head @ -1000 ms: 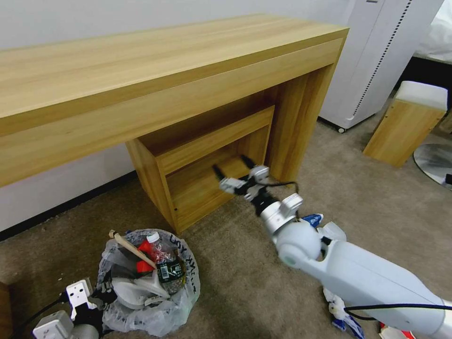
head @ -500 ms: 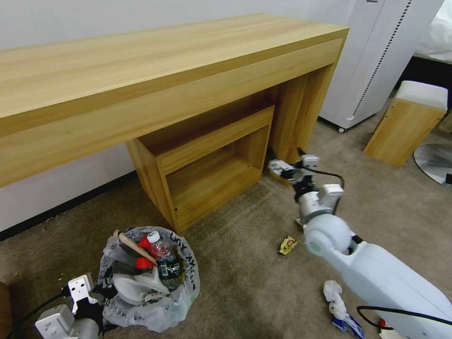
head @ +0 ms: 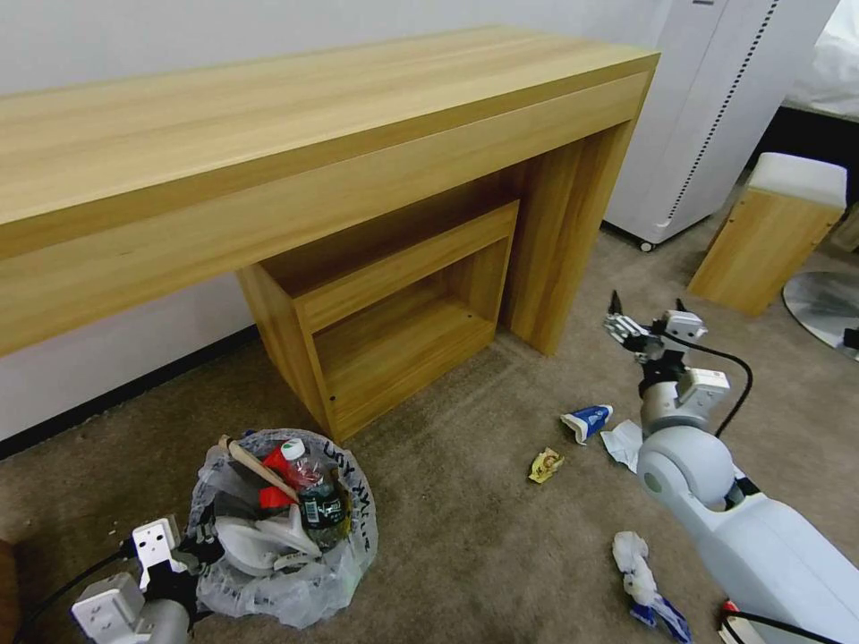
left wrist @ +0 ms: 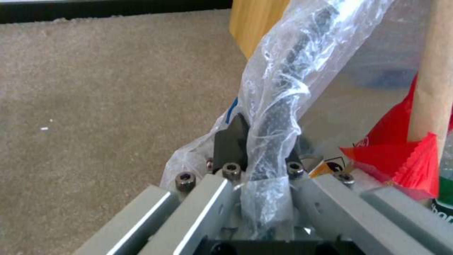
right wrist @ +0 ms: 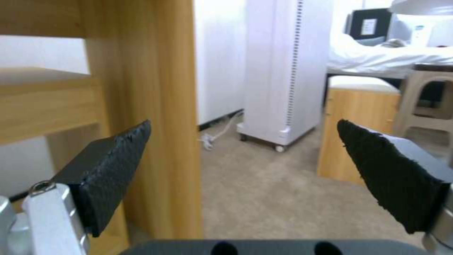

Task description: Pick up the trash bin and place the garbage on the floor into it.

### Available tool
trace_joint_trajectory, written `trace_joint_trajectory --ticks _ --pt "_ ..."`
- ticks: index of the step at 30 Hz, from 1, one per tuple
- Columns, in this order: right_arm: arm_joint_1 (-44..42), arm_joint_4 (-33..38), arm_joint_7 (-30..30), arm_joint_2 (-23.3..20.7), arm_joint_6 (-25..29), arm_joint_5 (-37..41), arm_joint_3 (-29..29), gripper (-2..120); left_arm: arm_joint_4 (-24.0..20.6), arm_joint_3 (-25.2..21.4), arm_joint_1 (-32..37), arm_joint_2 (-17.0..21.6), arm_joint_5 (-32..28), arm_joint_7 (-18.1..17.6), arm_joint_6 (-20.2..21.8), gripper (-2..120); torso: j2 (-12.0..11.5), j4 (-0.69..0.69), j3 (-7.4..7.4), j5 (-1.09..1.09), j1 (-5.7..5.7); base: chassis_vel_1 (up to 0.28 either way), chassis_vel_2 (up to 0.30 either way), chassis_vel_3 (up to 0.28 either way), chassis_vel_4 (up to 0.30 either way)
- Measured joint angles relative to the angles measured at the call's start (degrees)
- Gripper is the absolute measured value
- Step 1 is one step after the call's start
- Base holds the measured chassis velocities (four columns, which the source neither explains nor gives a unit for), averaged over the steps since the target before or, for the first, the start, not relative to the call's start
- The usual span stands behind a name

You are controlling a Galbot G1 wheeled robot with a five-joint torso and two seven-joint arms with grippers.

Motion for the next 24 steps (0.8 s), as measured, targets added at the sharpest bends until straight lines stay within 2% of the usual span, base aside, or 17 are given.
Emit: trace_joint_trajectory --ticks 12,24 --pt "-1.3 -0.2 -0.1 0.5 0.9 -1.5 0.9 100 0.1 0.4 0.6 -0.2 0.7 0.2 -0.2 0 0.0 0.0 0.0 -0.01 0.0 -0.036 -0.04 -0.038 -0.041" --pt "-1.9 -0.5 -0.5 0.6 1.3 -1.9 1.2 100 -0.1 0.3 0.9 -0.3 0.9 0.3 -0.5 0 0.0 -0.02 0.0 -0.01 0.0 -0.093 -0.089 -0.094 -0.099"
